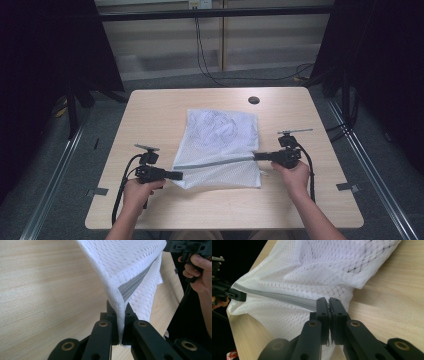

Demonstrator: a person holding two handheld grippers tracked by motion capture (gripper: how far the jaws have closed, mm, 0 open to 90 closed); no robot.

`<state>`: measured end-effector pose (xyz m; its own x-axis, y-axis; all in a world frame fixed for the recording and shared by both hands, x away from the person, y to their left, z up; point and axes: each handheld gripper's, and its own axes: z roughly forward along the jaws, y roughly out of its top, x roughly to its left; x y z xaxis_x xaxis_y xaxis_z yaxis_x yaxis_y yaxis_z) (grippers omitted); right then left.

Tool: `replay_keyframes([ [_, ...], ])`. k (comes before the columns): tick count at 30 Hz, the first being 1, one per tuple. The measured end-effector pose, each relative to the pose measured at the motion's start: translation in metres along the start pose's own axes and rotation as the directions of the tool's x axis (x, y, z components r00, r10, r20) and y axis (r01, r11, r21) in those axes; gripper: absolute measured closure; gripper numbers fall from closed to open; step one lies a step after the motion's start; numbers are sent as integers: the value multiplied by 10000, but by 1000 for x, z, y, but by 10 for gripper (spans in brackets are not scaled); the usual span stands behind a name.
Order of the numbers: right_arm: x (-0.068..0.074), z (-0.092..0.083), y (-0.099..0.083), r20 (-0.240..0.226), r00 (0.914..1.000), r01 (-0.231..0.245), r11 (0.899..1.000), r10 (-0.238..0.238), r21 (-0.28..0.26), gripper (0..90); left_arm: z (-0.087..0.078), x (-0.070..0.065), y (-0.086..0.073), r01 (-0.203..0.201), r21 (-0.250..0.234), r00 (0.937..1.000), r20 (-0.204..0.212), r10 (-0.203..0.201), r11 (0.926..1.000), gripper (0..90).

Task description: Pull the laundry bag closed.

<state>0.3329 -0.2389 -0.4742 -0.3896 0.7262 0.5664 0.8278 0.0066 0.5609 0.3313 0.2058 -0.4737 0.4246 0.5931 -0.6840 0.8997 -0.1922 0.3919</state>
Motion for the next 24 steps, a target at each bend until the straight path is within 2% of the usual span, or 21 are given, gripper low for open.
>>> replay_keyframes([
  [13,-1,-4,0,94,10000,-4,10000,4,-44,870,1,1,0,-36,22,10000,-66,36,10000,891],
  [15,-2,-4,-1,-22,9999,-133,9999,132,-77,870,1,1,0,-16,91,10000,-20,16,10000,891],
  [17,-2,-4,-1,31,9999,-124,9999,124,-69,870,2,0,0,111,-83,9999,-35,-111,9999,890],
  [19,-2,-4,-1,-16,9999,-110,9999,110,-44,870,1,2,0,-40,67,10000,-15,41,10000,890],
  [21,-2,-4,-1,-89,9999,-145,9999,144,-52,870,3,1,-1,-36,-3,10000,-89,36,10000,889],
  [22,-2,-4,-1,-31,10000,-78,10000,78,-59,870,2,1,-1,-174,153,9998,-78,175,9997,887],
  [24,0,-4,-1,-12,10000,-42,10000,42,11,869,2,1,-1,-386,148,9991,-153,388,9991,860],
])
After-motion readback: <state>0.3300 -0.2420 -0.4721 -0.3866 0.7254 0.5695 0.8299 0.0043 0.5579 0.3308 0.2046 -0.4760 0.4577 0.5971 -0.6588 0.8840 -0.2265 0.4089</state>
